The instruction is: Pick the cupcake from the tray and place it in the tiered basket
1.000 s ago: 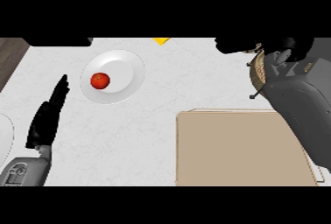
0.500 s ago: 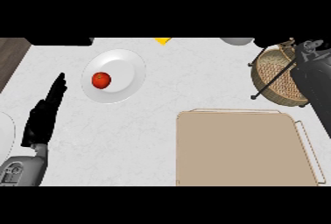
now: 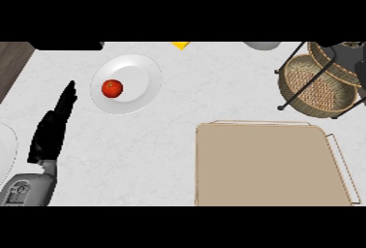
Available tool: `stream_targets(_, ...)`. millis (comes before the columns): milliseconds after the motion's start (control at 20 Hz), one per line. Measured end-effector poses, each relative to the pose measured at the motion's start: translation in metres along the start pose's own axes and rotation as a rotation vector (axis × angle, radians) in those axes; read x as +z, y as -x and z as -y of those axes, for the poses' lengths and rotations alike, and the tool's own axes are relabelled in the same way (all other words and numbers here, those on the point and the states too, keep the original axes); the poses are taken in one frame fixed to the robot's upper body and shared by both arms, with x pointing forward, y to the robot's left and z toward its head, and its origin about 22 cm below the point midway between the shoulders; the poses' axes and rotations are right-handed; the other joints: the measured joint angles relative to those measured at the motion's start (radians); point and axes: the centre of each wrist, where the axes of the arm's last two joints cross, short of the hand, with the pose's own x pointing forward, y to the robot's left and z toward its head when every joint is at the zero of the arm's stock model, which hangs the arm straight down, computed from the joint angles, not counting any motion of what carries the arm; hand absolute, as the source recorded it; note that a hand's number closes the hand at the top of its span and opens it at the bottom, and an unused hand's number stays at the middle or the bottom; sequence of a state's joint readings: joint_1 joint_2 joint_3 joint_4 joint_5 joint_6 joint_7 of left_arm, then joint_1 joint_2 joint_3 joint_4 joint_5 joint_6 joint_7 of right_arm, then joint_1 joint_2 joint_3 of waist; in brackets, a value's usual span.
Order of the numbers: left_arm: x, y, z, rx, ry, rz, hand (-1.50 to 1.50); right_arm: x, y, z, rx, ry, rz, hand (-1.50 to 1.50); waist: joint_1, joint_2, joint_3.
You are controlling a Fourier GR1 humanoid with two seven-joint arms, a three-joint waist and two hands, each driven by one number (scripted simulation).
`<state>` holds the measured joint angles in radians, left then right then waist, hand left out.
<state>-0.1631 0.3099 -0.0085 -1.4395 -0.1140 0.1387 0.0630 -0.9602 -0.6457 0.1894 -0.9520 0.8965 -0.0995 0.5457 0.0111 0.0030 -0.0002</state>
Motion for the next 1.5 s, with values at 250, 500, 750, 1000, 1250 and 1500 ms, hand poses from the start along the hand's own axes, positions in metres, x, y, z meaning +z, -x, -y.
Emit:
stream_targets(250,-0.004,-0.002,-0.005,-0.003,-0.002,0.001,0.00,-0.012,0.023,-0.008,-0.049,-0.064,0.028,1.50,0.000,-0.007,-0.005)
stream_targets(500,-0.005,-0.003,-0.010,-0.008,-0.002,0.000,0.00,-0.016,0.040,-0.023,-0.116,-0.131,0.034,1.50,0.002,-0.007,-0.006)
stream_targets(750,-0.003,-0.003,-0.008,-0.002,-0.001,0.001,0.00,-0.018,0.058,-0.037,-0.253,-0.235,-0.074,-1.50,0.002,-0.010,-0.008)
stream_targets(1000,-0.002,0.002,-0.006,0.000,0.003,0.000,0.00,-0.015,0.069,-0.052,-0.340,-0.267,-0.114,-1.50,0.002,-0.006,-0.005)
stream_targets(1250,-0.001,0.005,-0.008,0.000,-0.004,0.001,0.00,-0.013,0.078,-0.055,-0.463,-0.192,-0.121,-1.50,0.000,-0.004,-0.003)
stream_targets(1500,-0.004,0.004,-0.007,-0.004,-0.011,-0.005,0.00,-0.017,0.086,-0.036,-0.546,-0.081,-0.132,-1.50,-0.008,-0.005,-0.002)
